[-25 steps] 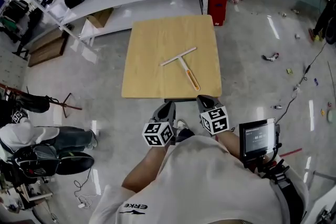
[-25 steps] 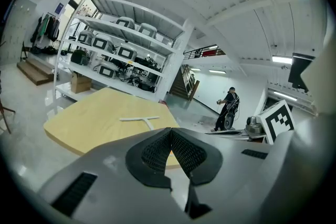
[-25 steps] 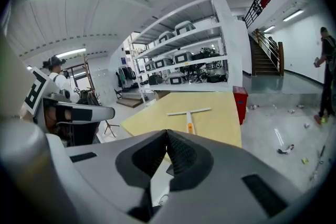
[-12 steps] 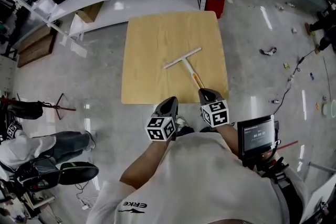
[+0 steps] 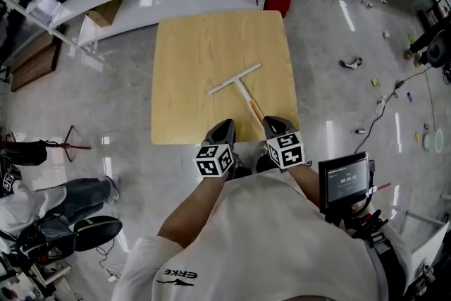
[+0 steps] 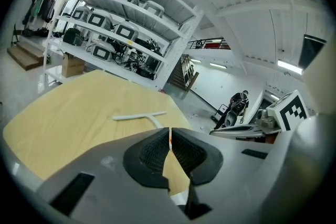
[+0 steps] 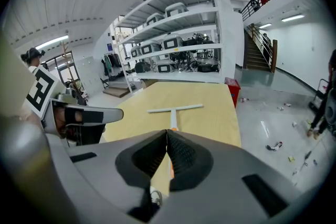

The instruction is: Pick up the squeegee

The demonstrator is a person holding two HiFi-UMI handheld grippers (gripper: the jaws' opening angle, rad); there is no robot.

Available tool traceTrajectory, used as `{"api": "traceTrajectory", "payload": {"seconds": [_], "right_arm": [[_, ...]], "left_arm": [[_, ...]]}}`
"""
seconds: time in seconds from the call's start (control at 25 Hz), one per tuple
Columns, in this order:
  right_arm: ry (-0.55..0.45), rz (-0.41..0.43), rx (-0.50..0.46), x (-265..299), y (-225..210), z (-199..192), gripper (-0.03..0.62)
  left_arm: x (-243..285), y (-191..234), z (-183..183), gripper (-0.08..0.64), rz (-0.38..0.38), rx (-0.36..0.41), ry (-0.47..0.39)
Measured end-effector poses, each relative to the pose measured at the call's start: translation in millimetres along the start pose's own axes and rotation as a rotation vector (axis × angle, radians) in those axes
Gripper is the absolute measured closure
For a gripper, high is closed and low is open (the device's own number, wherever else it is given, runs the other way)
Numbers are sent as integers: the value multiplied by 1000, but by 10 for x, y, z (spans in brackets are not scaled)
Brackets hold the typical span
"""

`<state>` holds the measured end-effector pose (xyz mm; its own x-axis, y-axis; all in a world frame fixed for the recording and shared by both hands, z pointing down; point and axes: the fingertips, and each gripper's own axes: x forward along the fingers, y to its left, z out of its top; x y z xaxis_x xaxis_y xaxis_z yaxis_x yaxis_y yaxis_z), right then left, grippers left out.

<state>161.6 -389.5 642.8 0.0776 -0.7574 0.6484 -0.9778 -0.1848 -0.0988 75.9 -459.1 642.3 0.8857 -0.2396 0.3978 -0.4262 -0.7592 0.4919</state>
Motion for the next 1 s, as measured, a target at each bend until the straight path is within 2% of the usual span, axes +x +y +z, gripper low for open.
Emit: {"api": "traceTrajectory", "payload": {"seconds": [0.16,0.36,0.48,0.68,1.0], "right_arm": [[6,2,-6,36,-220,100,588],[11,4,-21,97,-610,287,588],[21,-2,-21,117,-806,336,589],[47,-22,-6,257,-911,416,588],[43,-43,-21,206,-1078,397,588]], "left_arm": [[282,-2,15,554,6,-28,13],[726,70,60,547,18,-108,24],[959,129,37,489,18,-155,50],[1231,405,59,440,3,-244,90],[1484,379,13,417,-47,-269,110]]}}
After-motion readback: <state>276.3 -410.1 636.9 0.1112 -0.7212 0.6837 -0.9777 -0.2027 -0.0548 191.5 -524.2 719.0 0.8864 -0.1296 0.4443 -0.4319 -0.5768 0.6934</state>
